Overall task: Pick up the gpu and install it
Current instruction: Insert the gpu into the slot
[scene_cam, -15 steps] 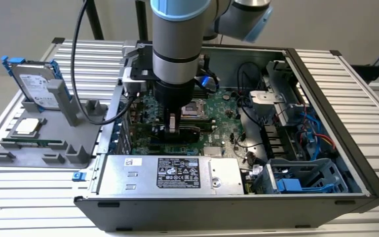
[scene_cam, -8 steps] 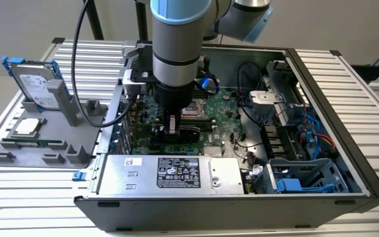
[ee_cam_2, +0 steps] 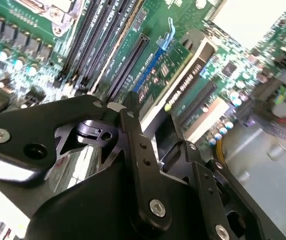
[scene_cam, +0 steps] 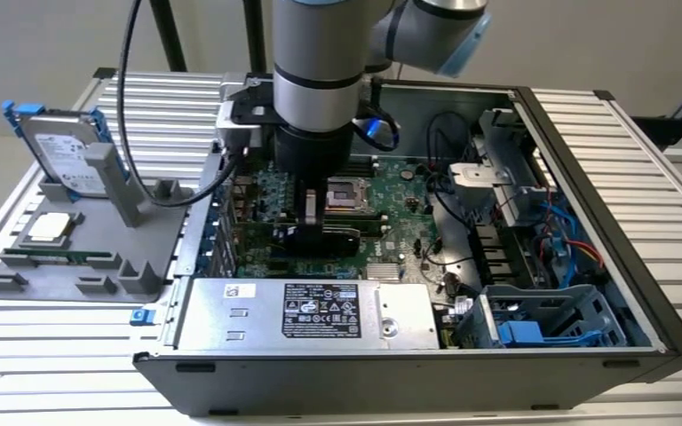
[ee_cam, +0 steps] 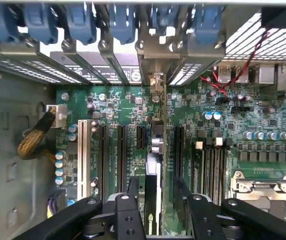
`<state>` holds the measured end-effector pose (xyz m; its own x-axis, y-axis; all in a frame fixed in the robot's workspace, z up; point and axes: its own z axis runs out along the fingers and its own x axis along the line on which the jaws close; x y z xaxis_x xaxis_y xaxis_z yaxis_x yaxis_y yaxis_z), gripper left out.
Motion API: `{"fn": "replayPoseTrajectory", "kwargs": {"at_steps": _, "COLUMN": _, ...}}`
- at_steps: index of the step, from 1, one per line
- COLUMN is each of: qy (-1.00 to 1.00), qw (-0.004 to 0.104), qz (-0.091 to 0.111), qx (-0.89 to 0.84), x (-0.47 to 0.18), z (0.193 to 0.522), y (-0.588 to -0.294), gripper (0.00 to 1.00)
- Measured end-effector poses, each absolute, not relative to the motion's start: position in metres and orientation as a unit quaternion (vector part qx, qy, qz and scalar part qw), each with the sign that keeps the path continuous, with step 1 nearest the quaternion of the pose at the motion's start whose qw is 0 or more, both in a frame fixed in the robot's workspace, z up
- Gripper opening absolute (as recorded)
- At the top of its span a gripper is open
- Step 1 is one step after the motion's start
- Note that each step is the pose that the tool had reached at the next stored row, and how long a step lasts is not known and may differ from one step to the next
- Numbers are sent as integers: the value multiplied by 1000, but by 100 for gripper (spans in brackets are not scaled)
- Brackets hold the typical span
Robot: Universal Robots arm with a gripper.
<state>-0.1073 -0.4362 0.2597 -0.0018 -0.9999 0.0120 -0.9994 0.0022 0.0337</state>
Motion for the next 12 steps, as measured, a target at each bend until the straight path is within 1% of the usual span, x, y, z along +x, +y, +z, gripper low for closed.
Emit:
{"fn": "replayPoseTrajectory", "kwargs": {"at_steps": 6, "qy": -708, "qw": 16, "qz": -8, "qx": 706, "x": -107, "z": 285, "y": -436, "gripper": 100}}
{"fn": "replayPoseTrajectory", "kwargs": {"at_steps": 8, "qy": -708, "qw": 18, "qz": -6, "qx": 706, "x": -107, "z": 287, "y": -436, "gripper": 100}}
{"fn": "replayPoseTrajectory", "kwargs": {"at_steps": 9, "qy": -708, "qw": 19, "qz": -5, "qx": 706, "x": -107, "z": 287, "y": -436, "gripper": 0}}
{"fn": "replayPoseTrajectory", "kwargs": {"at_steps": 12, "qy": -708, "qw": 22, "qz": -2, "qx": 706, "x": -107, "z": 288, "y": -436, "gripper": 0}}
